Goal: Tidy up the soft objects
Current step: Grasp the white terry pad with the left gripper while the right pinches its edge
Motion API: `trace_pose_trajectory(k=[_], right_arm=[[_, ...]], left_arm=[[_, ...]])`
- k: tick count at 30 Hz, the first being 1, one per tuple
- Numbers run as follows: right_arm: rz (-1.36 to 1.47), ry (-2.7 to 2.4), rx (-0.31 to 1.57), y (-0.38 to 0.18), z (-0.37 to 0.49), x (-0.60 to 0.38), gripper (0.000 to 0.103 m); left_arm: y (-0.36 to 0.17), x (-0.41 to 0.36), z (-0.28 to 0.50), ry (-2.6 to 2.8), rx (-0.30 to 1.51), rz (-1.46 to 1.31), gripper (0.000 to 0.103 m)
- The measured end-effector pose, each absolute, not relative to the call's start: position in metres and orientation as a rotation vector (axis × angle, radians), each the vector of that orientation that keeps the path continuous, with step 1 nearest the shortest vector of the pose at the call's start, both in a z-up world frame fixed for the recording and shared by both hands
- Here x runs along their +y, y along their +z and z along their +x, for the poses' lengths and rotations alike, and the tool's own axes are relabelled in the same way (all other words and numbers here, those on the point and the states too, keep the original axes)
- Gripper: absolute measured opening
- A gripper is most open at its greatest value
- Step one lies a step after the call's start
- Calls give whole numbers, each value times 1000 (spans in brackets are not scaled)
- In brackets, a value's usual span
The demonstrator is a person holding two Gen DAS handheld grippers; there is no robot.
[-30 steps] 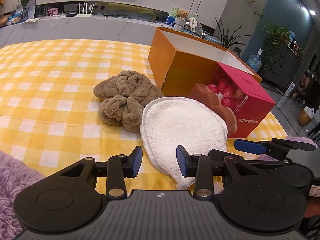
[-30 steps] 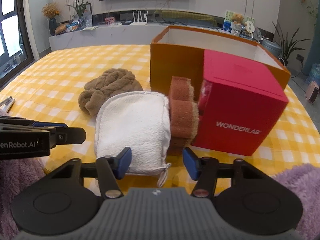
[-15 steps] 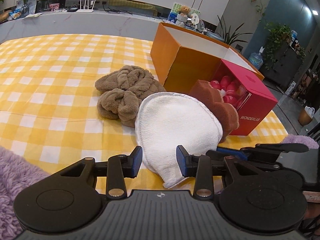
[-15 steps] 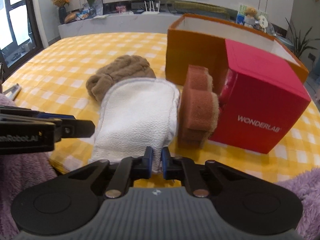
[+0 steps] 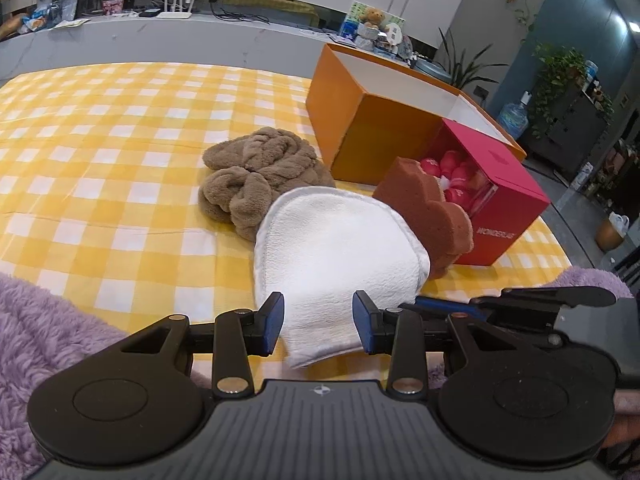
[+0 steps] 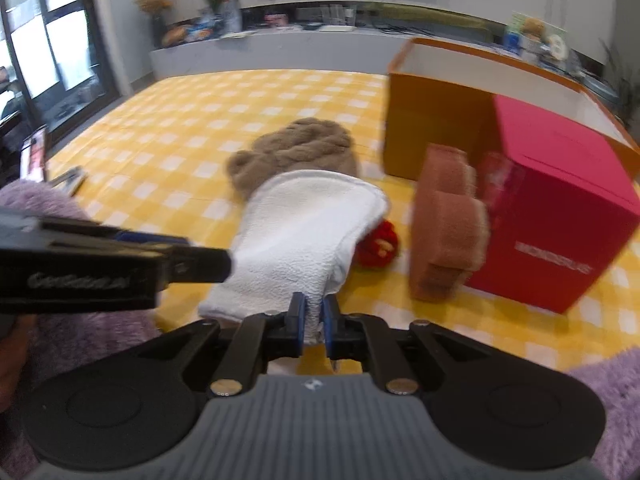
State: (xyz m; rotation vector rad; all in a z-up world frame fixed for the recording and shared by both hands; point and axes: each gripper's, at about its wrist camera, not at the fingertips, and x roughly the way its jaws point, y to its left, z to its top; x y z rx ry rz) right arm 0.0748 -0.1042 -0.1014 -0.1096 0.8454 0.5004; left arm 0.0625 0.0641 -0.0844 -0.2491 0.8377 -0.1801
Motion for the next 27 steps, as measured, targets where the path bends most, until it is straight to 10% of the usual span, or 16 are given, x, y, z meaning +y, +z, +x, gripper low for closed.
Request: trace_pose_trajectory(k=[14, 23, 27], right_arm=[[-7, 373, 827, -107, 90, -136, 30], [-23, 412, 847, -120, 97, -124, 29], [-26, 425, 849, -121, 97, -124, 18]], left_arm=[[-104, 63, 101, -139, 922, -315, 84], [-124, 63, 125, -115, 1012, -370, 88], [-123, 57, 122, -142, 1003, -329, 71]])
